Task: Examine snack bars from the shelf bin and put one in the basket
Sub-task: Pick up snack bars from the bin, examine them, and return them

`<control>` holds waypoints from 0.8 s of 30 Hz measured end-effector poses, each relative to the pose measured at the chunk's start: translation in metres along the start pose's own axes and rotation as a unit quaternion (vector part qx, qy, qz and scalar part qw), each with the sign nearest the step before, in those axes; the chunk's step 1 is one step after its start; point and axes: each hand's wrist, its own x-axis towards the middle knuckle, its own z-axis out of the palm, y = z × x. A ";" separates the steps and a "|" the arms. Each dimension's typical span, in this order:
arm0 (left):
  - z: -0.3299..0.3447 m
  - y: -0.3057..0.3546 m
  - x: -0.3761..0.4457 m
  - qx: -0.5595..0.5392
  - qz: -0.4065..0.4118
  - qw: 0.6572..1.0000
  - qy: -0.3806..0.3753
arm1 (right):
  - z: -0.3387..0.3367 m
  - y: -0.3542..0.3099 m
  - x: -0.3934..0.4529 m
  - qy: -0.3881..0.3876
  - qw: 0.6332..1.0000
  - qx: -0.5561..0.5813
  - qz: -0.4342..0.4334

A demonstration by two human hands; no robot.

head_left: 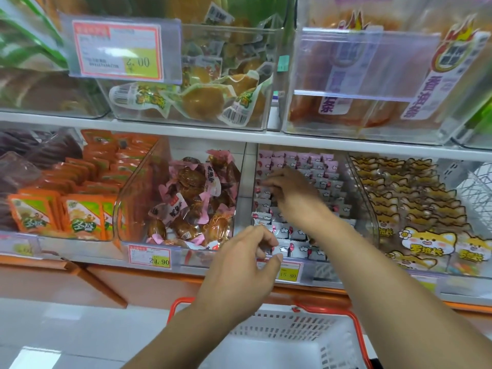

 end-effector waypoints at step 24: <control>-0.004 0.001 -0.001 -0.155 -0.055 0.986 0.012 | -0.038 -0.005 -0.045 0.373 0.847 0.350 0.148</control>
